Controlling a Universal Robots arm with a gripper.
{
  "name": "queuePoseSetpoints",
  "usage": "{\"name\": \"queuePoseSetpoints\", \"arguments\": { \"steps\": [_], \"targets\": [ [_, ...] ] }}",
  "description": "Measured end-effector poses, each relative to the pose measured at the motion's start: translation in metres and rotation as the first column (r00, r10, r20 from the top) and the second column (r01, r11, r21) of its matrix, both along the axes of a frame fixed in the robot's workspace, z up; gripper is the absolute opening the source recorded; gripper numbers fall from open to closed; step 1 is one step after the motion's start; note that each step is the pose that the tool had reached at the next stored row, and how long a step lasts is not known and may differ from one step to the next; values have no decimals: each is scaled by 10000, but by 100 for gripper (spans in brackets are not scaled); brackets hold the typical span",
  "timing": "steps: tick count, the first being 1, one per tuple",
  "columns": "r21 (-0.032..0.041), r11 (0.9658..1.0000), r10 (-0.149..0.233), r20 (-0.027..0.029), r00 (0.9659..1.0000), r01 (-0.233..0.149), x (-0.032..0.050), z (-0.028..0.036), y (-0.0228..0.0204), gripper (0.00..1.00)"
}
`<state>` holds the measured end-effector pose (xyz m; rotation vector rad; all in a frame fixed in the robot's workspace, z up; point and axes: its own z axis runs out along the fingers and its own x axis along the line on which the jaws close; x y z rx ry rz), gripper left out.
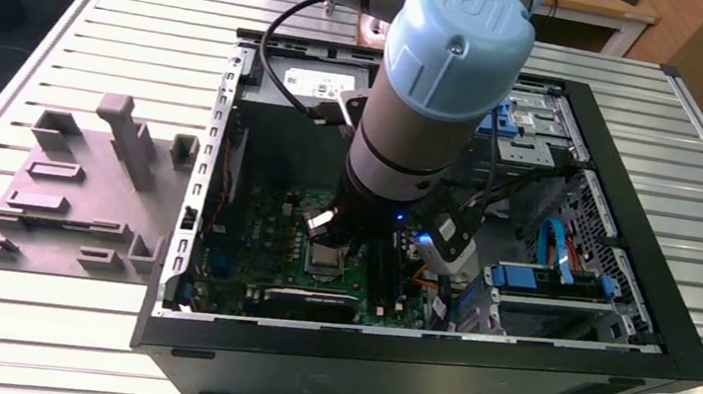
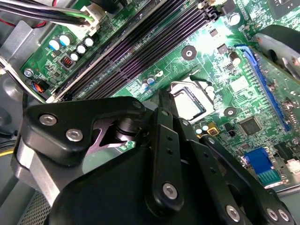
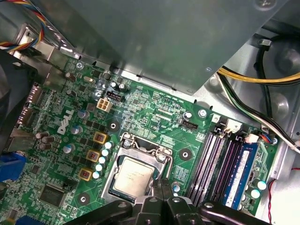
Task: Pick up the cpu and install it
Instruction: 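Install the first cpu locking lever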
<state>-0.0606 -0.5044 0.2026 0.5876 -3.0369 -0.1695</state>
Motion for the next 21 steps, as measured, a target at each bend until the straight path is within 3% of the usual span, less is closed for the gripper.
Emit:
{"name": "queuePoseSetpoints", "arguments": {
  "steps": [21],
  "targets": [
    [-1,10000,0,0,10000,0,3,-50,-14,10]
  ]
}}
